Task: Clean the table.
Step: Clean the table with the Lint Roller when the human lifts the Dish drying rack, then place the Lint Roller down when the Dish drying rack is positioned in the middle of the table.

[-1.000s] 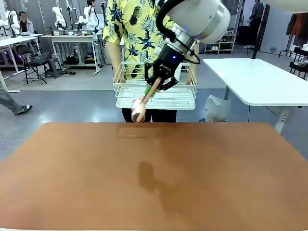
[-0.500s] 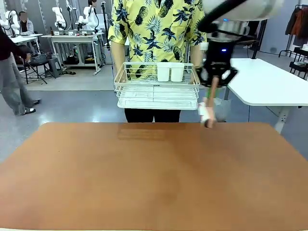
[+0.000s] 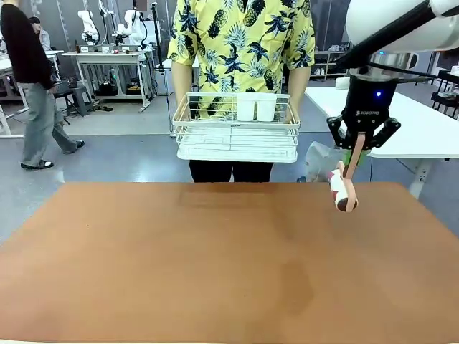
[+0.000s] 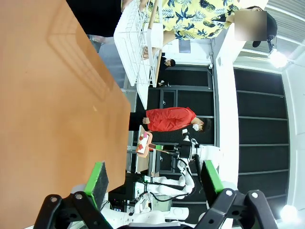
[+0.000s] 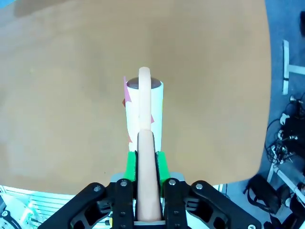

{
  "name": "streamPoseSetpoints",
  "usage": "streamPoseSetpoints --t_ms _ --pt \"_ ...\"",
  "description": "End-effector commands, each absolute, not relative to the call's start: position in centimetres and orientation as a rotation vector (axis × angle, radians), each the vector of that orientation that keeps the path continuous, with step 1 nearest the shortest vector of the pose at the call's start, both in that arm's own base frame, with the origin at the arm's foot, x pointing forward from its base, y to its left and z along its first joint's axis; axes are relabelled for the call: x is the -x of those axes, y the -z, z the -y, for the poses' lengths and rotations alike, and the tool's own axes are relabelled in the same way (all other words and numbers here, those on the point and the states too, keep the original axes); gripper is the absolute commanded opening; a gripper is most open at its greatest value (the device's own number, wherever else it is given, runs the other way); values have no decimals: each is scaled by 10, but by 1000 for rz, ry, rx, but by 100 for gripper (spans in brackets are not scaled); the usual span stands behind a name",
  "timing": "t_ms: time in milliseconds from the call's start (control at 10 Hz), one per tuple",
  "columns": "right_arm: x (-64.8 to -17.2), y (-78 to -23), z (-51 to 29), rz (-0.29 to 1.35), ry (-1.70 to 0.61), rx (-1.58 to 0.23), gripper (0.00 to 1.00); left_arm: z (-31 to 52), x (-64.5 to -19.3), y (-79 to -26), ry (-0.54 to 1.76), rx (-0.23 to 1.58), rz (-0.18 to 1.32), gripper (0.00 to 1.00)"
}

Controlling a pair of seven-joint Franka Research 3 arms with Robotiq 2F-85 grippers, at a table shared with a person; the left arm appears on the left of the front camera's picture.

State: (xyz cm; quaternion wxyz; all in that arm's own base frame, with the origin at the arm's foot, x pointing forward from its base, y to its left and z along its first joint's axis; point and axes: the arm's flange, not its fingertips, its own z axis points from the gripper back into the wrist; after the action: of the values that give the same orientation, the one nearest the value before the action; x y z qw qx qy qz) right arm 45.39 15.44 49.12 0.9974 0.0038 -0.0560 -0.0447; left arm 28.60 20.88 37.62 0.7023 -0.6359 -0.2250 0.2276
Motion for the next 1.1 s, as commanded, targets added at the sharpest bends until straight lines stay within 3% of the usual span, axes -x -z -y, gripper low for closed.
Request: streamPoseSetpoints --t_ms 0,1000 --pt "-449 -495 -156 91 99 7 21 -211 -282 -377 -479 1416 508 100" --pt "-449 -495 -156 91 99 7 21 -211 -282 -377 -479 1416 508 100"
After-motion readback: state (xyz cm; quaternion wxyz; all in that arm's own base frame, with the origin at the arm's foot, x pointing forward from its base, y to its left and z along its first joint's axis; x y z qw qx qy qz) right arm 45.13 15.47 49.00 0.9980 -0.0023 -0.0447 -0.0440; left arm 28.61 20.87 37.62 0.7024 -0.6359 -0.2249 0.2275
